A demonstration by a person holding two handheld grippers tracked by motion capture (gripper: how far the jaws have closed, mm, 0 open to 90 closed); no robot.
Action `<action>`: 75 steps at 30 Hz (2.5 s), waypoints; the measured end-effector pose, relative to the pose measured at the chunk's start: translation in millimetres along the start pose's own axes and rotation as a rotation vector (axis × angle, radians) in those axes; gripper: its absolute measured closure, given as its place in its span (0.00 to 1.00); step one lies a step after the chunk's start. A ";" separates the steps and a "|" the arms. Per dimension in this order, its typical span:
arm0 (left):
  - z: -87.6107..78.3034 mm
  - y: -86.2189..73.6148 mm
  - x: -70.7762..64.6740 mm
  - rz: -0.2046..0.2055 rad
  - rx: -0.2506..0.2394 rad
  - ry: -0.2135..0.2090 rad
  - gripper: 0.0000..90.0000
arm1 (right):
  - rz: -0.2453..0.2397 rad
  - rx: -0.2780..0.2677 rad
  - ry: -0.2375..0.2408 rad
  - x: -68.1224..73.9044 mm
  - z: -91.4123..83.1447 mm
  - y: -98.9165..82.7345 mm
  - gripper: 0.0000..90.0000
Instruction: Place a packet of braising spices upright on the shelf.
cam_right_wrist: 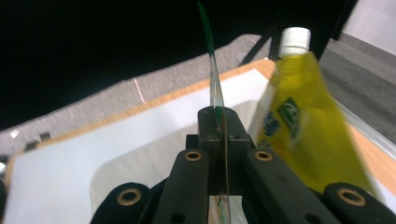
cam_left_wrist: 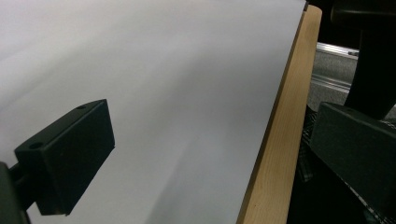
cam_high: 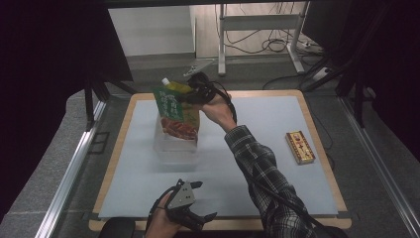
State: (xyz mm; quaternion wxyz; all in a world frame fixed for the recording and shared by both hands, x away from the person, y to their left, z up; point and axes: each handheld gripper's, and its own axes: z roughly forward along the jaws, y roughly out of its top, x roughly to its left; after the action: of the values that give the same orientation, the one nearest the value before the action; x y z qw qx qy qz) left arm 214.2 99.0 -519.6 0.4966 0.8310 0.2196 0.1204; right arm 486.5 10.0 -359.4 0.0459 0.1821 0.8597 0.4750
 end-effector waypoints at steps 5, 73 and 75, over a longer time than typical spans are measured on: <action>0.3 -0.1 0.1 0.001 0.003 -0.004 0.00 | -0.009 0.016 -0.001 1.7 3.8 0.7 0.99; 5.7 -0.7 -3.3 0.016 0.026 -0.005 0.00 | -0.060 0.017 -0.073 4.0 -51.1 -65.2 0.00; 5.7 -0.7 -3.5 0.015 0.025 -0.005 0.00 | -0.063 0.017 -0.075 4.5 -53.2 -68.6 0.00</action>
State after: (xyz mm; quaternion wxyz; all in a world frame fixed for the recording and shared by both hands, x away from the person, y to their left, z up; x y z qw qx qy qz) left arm 213.4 93.2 -522.8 0.4858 0.8392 0.2134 0.1192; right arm 450.4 -64.1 -387.2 0.0915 0.1728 0.8667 0.4589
